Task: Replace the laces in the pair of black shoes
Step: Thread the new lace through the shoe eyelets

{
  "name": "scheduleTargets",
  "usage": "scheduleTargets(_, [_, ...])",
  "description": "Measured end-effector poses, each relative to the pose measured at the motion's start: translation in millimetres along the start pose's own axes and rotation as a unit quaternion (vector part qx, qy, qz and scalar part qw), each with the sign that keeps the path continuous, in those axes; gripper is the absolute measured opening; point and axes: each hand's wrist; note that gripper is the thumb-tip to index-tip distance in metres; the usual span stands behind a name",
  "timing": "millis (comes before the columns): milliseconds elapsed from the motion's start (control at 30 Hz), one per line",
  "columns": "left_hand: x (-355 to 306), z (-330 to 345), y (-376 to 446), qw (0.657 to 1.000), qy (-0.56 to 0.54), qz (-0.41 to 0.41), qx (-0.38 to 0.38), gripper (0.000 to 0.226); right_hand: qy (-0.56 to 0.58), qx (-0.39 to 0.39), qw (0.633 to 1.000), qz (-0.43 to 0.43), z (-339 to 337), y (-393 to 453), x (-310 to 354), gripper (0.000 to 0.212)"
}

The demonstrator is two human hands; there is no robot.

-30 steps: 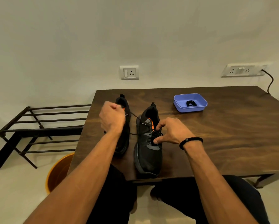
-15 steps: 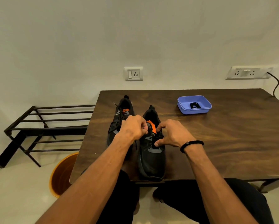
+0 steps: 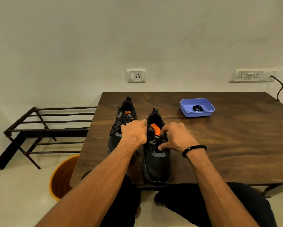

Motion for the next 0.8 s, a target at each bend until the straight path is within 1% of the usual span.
scheduleTargets(133, [10,-5,-2,0.997,-0.007,-0.073,-0.027,0.014,0.007,0.005,1.000,0.007,1,2,-2,0.063])
scheduleTargets(200, [10,-3,-1,0.996,-0.019,-0.082,-0.038,0.014,0.001,0.013,1.000,0.009,1,2,0,0.063])
scheduleTargets(233, [11,-1,1,0.995,-0.048,-0.077,-0.040,0.009,0.005,0.015,1.000,0.012,2,2,0,0.064])
scheduleTargets(267, [11,0,2,0.993,-0.096,-0.070,-0.028,0.003,0.014,0.015,1.000,0.014,2,2,-2,0.065])
scheduleTargets(300, [13,1,3,0.988,-0.143,-0.065,-0.009,0.005,0.023,0.015,1.000,0.015,2,3,-3,0.066])
scheduleTargets(367, [11,2,2,0.975,-0.196,-0.083,0.066,0.015,0.040,0.015,0.999,0.006,2,1,-5,0.072])
scheduleTargets(433, [8,1,-2,0.959,-0.214,-0.112,0.150,0.021,0.066,0.021,0.998,0.000,1,0,-4,0.076])
scheduleTargets(500, [3,-7,-8,0.938,-0.265,-0.114,0.190,0.018,0.109,0.018,0.994,0.003,-2,-2,-2,0.068])
scheduleTargets(567, [-2,-20,-12,0.914,-0.350,-0.091,0.181,0.013,0.195,0.006,0.981,0.014,-10,-5,-2,0.047])
scheduleTargets(600, [-5,-26,-15,0.898,-0.400,-0.074,0.169,0.018,0.265,0.007,0.964,0.016,-14,-8,-1,0.037])
scheduleTargets(633, [-10,-33,-18,0.876,-0.453,-0.055,0.157,0.023,0.349,0.016,0.937,0.017,-19,-11,0,0.031])
scheduleTargets(700, [-16,-41,-21,0.831,-0.539,-0.008,0.140,0.031,0.522,0.066,0.850,0.027,-27,-15,3,0.032])
scheduleTargets(733, [-17,-44,-23,0.809,-0.571,0.016,0.138,0.033,0.584,0.092,0.806,0.032,-30,-16,3,0.036])
scheduleTargets(800, [-18,-44,-22,0.782,-0.603,0.057,0.145,0.038,0.677,0.130,0.723,0.038,-33,-15,1,0.046])
Point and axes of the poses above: each hand's wrist, its own y-axis towards the middle knuckle, its own z-axis out of the palm, x = y × z, and after that the axes turned 8 degrees about -y, right-handed
